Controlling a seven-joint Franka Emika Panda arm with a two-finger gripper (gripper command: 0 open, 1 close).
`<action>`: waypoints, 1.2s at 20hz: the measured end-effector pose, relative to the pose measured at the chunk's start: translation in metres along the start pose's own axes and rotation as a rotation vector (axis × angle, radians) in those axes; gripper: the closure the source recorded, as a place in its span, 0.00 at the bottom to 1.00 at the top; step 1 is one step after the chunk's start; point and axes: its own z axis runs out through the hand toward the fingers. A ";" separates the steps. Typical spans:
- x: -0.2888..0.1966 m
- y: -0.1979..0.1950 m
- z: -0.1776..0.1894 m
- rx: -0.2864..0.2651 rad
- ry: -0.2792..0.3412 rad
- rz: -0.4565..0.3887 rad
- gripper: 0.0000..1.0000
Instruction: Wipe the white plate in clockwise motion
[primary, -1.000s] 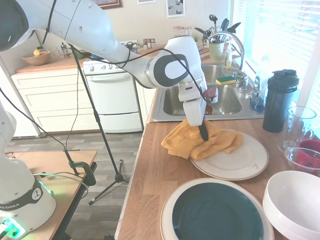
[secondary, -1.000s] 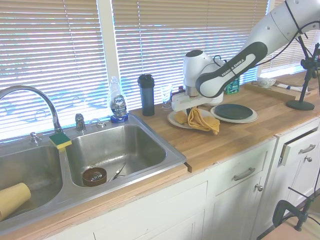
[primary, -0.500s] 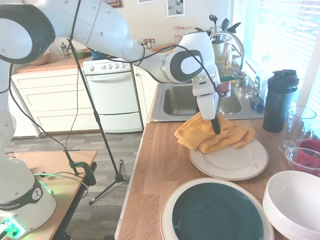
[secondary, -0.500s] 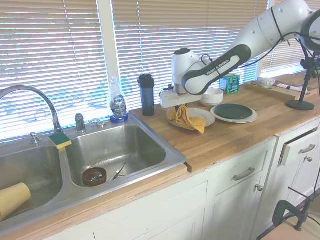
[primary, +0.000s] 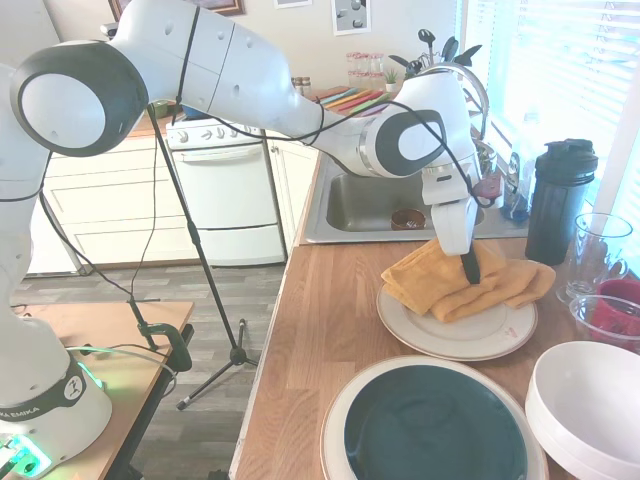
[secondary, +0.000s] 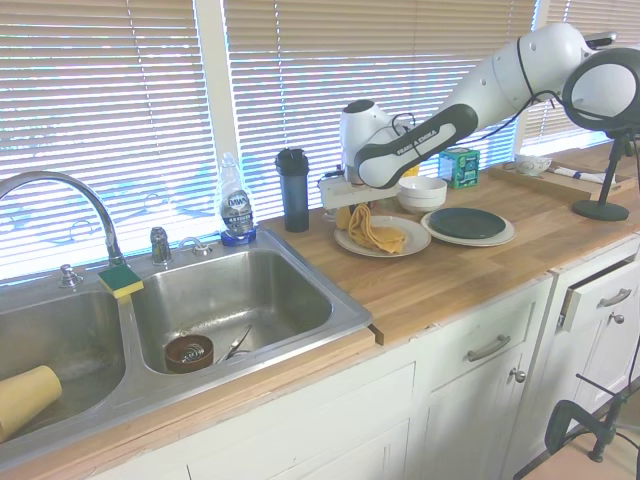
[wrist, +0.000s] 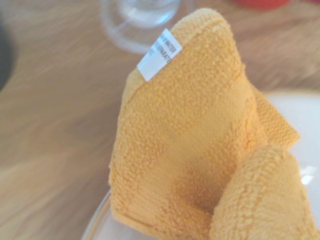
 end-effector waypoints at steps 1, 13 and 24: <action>0.005 0.000 0.002 -0.002 0.005 0.005 1.00; 0.045 0.033 0.011 -0.044 0.027 -0.007 1.00; -0.020 0.082 -0.014 -0.061 -0.026 -0.095 1.00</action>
